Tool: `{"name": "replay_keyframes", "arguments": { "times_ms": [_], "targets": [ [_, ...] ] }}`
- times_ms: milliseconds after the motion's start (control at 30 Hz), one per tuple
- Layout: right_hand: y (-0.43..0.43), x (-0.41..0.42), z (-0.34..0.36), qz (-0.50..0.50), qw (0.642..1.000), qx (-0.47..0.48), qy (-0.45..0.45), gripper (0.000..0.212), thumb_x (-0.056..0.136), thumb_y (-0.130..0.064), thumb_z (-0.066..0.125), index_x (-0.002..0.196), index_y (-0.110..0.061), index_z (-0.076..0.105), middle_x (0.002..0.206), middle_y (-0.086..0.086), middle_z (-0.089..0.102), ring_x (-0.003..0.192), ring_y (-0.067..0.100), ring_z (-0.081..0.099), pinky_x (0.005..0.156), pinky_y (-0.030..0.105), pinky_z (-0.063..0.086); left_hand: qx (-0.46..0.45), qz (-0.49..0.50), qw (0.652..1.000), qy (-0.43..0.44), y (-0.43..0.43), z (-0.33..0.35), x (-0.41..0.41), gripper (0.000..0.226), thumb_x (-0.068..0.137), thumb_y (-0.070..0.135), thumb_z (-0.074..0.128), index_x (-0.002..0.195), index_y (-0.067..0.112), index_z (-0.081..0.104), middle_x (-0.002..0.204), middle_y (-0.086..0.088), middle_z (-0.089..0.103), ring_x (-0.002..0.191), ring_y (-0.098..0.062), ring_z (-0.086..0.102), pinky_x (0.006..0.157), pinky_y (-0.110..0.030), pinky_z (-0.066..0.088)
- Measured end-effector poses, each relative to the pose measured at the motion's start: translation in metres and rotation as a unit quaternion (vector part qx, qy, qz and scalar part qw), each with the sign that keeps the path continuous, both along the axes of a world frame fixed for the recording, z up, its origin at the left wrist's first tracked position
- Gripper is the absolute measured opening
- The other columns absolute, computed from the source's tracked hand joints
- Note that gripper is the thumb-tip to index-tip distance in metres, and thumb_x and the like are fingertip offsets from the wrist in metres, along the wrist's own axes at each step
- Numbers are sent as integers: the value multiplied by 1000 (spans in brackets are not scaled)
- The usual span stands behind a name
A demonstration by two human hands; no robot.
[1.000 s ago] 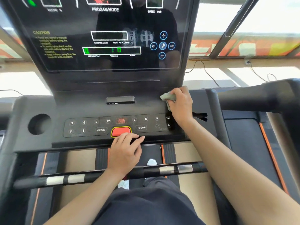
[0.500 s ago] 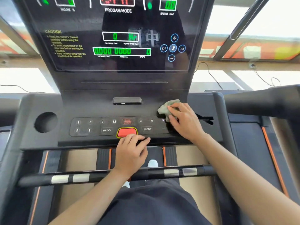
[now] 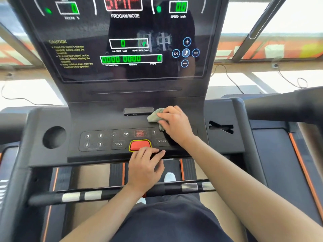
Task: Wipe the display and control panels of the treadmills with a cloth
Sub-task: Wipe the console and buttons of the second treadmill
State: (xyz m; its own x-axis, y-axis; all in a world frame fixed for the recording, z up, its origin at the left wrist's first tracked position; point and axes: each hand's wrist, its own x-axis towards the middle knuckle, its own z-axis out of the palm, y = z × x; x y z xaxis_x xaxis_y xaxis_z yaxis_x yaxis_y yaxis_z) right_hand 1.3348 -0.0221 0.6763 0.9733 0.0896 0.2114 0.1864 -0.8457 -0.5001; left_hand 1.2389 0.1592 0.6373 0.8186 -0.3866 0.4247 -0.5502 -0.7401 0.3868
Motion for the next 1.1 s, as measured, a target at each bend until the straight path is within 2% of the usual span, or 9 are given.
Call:
{"name": "replay_keyframes", "arguments": {
  "times_ms": [100, 200, 433, 533, 633, 800, 900, 1000, 1100],
  "targets": [
    [0, 0, 2, 51, 998, -10, 29, 21, 84, -18, 75, 105, -15, 77, 98, 0, 65, 91, 24, 54, 73, 39, 54, 4, -8, 1000, 10, 1, 2, 1, 24, 82, 22, 73, 105, 22, 79, 100, 3, 70, 97, -19, 62, 77, -35, 48],
    [-23, -6, 6, 40, 998, -31, 46, 18, 87, -18, 72, 104, -14, 76, 100, 1, 64, 94, 22, 53, 79, 40, 53, -4, -12, 1000, 16, 2, 2, 1, 25, 80, 20, 74, 105, 22, 79, 99, 4, 69, 95, -19, 62, 75, -32, 48],
    [-76, -6, 12, -182, 983, -28, 23, 14, 91, -15, 65, 102, -10, 73, 98, 4, 63, 95, 27, 56, 80, 35, 46, 3, -16, 1000, 14, -2, 6, 4, 24, 78, 19, 75, 101, 21, 79, 93, 4, 68, 90, -18, 59, 71, -31, 48],
    [-60, 3, 16, -211, 977, -8, -9, 15, 88, -7, 63, 100, -5, 72, 98, 8, 63, 92, 30, 57, 80, 36, 46, 7, -22, 1000, 9, 0, 5, 5, 24, 79, 18, 74, 102, 21, 79, 93, 3, 68, 89, -18, 59, 70, -32, 48],
    [-33, 12, 16, -165, 986, 1, -22, 14, 86, -7, 66, 98, -6, 73, 96, 7, 64, 89, 28, 57, 78, 36, 49, 10, -23, 1000, 12, 0, 4, 4, 24, 80, 19, 73, 103, 21, 79, 94, 3, 68, 90, -18, 60, 72, -30, 48],
    [4, 8, 1, -5, 1000, -4, -6, 12, 84, -12, 67, 94, -13, 75, 96, 2, 62, 88, 24, 53, 68, 37, 53, 10, -18, 1000, 21, 0, 2, 2, 26, 79, 19, 73, 104, 20, 79, 96, 2, 69, 93, -19, 60, 75, -30, 48],
    [-3, -6, -2, 51, 999, -8, 12, 12, 86, -12, 69, 96, -12, 76, 98, 2, 64, 88, 25, 54, 70, 34, 52, 12, -23, 999, 29, 2, 2, 1, 28, 79, 19, 73, 106, 20, 79, 97, 2, 69, 94, -19, 60, 76, -30, 49],
    [-30, -17, 2, 44, 998, -37, 23, 12, 84, -13, 73, 96, -13, 76, 95, 2, 65, 86, 26, 55, 74, 33, 51, 11, -24, 999, 32, 3, 2, 2, 29, 79, 18, 72, 108, 20, 79, 98, 1, 69, 94, -20, 61, 76, -30, 49],
    [-57, -17, 7, -39, 997, -54, 49, 15, 86, -16, 72, 100, -14, 76, 95, 3, 62, 89, 26, 54, 77, 40, 52, 5, -28, 999, 27, 2, 1, 1, 31, 78, 15, 74, 109, 19, 79, 98, 1, 68, 94, -20, 60, 77, -31, 50]
  ]
}}
